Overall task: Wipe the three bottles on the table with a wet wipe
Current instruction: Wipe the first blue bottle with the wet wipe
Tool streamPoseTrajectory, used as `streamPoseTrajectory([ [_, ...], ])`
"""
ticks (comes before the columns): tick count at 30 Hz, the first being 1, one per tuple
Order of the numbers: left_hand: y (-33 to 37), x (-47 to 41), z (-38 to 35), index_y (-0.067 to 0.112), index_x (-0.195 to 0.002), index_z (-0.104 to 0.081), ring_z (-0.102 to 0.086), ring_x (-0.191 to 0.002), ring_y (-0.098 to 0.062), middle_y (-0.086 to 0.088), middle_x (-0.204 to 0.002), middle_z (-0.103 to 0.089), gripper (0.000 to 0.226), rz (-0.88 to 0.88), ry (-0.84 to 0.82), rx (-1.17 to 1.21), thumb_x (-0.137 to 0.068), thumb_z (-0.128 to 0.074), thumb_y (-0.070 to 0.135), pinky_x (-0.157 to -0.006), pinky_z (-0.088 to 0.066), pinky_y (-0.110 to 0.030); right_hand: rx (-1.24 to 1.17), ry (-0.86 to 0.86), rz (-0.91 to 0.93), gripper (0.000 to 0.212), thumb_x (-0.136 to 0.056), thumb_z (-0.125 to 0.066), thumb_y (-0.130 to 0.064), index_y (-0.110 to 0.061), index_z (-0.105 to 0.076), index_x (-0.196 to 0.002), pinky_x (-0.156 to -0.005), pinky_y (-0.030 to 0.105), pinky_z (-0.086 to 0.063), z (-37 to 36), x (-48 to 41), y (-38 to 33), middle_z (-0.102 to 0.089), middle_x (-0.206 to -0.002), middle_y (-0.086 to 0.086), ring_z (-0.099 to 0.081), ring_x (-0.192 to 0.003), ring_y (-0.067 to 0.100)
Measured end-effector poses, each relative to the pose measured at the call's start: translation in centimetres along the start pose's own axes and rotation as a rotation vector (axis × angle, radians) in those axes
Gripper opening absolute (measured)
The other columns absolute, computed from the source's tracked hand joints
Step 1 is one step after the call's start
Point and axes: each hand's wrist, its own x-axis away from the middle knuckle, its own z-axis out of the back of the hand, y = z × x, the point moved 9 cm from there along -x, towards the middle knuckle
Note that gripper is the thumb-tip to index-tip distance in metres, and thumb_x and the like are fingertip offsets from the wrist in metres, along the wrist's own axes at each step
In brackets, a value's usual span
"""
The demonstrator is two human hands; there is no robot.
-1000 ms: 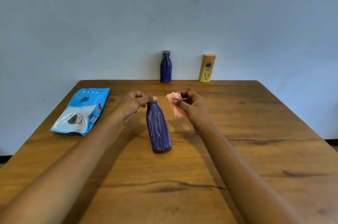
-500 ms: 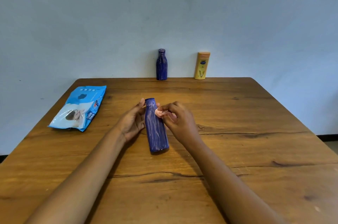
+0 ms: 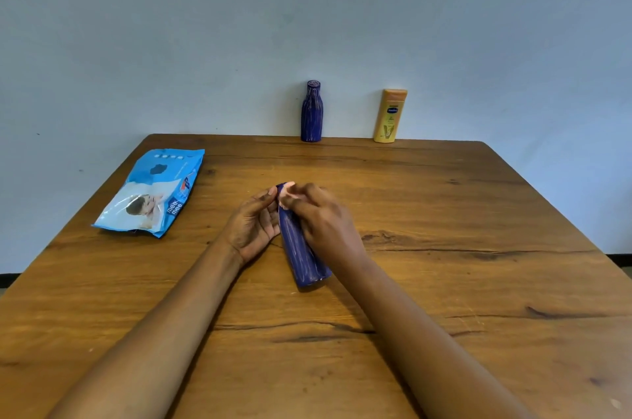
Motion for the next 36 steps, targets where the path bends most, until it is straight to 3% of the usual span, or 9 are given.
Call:
streamPoseTrajectory([
  [3, -0.1, -0.2, 0.0, 0.006, -0.105, -0.064, -0.066, -0.092, -0.018, -0.01, -0.1, -0.068, 0.029, 0.006, -0.032, 0.01, -0.081, -0.068, 0.022, -0.09, -0.051, -0.037, 0.004, -0.052, 0.038, 0.032, -0.078, -0.068, -0.001, -0.003, -0.066, -0.11, -0.078, 0.034, -0.055, 0.1, 1.3, -0.2, -0.061, -0.111, 0.012, -0.059, -0.095, 0.023],
  [9, -0.1, -0.4, 0.0, 0.01, -0.108, -0.065, -0.063, -0.099, -0.017, -0.006, -0.102, -0.067, 0.025, -0.017, -0.063, 0.001, -0.086, -0.058, 0.019, -0.101, -0.042, -0.04, 0.024, -0.025, -0.011, 0.028, -0.083, -0.059, -0.007, -0.003, -0.065, -0.11, -0.077, 0.034, -0.056, 0.3, -1.7, 0.1, -0.061, -0.114, 0.011, -0.059, -0.096, 0.02],
  [13, -0.2, -0.3, 0.3, 0.007, -0.102, -0.062, -0.061, -0.093, -0.017, -0.007, -0.096, -0.066, 0.02, -0.014, -0.031, -0.035, -0.087, -0.053, 0.017, -0.09, -0.05, -0.033, 0.032, -0.128, 0.052, 0.037, -0.087, -0.045, -0.019, -0.005, -0.064, -0.115, -0.082, 0.034, -0.052, 0.3, 1.1, -1.0, -0.059, -0.117, 0.01, -0.055, -0.102, 0.021],
  [18, -0.2, -0.4, 0.2, 0.01, -0.098, -0.062, -0.064, -0.088, -0.014, -0.004, -0.09, -0.068, 0.015, -0.006, -0.051, -0.011, -0.087, -0.054, 0.017, -0.085, -0.052, -0.031, 0.036, -0.103, 0.041, 0.027, -0.087, -0.059, -0.013, -0.005, -0.065, -0.112, -0.081, 0.032, -0.053, 0.4, -0.4, -0.7, -0.06, -0.115, 0.009, -0.055, -0.1, 0.02],
  [22, -0.4, -0.7, 0.7, 0.009, -0.105, -0.064, -0.059, -0.097, -0.015, -0.005, -0.098, -0.064, 0.035, 0.023, -0.047, 0.022, -0.073, -0.072, 0.021, -0.099, -0.043, -0.035, 0.029, -0.049, -0.018, 0.025, -0.083, -0.064, -0.003, -0.002, -0.066, -0.108, -0.077, 0.033, -0.054, 0.0, -1.1, -0.6, -0.062, -0.113, 0.01, -0.057, -0.096, 0.022],
  [26, -0.7, -0.9, 1.0, 0.0, -0.119, -0.055, -0.062, -0.098, -0.019, -0.011, -0.103, -0.065, 0.07, 0.044, -0.039, -0.01, -0.061, -0.085, 0.027, -0.095, -0.048, -0.036, 0.009, -0.096, 0.049, 0.026, -0.076, -0.07, 0.001, -0.003, -0.069, -0.101, -0.067, 0.035, -0.055, 0.4, 1.0, -1.4, -0.065, -0.1, 0.009, -0.06, -0.087, 0.023],
  [29, -0.6, -0.7, 1.1, 0.003, -0.114, -0.058, -0.06, -0.102, -0.02, -0.01, -0.105, -0.064, 0.047, 0.042, -0.02, -0.008, -0.074, -0.072, 0.023, -0.104, -0.041, -0.041, 0.048, -0.108, 0.085, 0.025, -0.076, -0.07, 0.0, -0.006, -0.068, -0.1, -0.063, 0.034, -0.055, 0.7, 0.6, -1.3, -0.066, -0.098, 0.009, -0.06, -0.084, 0.021],
  [32, -0.4, -0.4, 0.7, 0.011, -0.098, -0.066, -0.063, -0.095, -0.015, -0.004, -0.096, -0.068, 0.017, 0.016, -0.017, -0.013, -0.083, -0.06, 0.017, -0.101, -0.042, -0.039, 0.096, -0.094, 0.069, 0.034, -0.077, -0.07, -0.002, -0.006, -0.065, -0.11, -0.07, 0.032, -0.055, 0.2, -0.9, -0.8, -0.063, -0.11, 0.011, -0.059, -0.093, 0.022],
  [36, -0.4, -0.5, 0.8, 0.006, -0.103, -0.064, -0.06, -0.097, -0.015, -0.006, -0.099, -0.065, 0.035, 0.035, -0.013, -0.004, -0.073, -0.074, 0.02, -0.097, -0.045, -0.032, 0.118, -0.13, 0.122, 0.04, -0.076, -0.072, -0.004, -0.004, -0.063, -0.115, -0.078, 0.034, -0.055, -0.4, 0.6, -1.5, -0.061, -0.116, 0.012, -0.057, -0.1, 0.024],
])
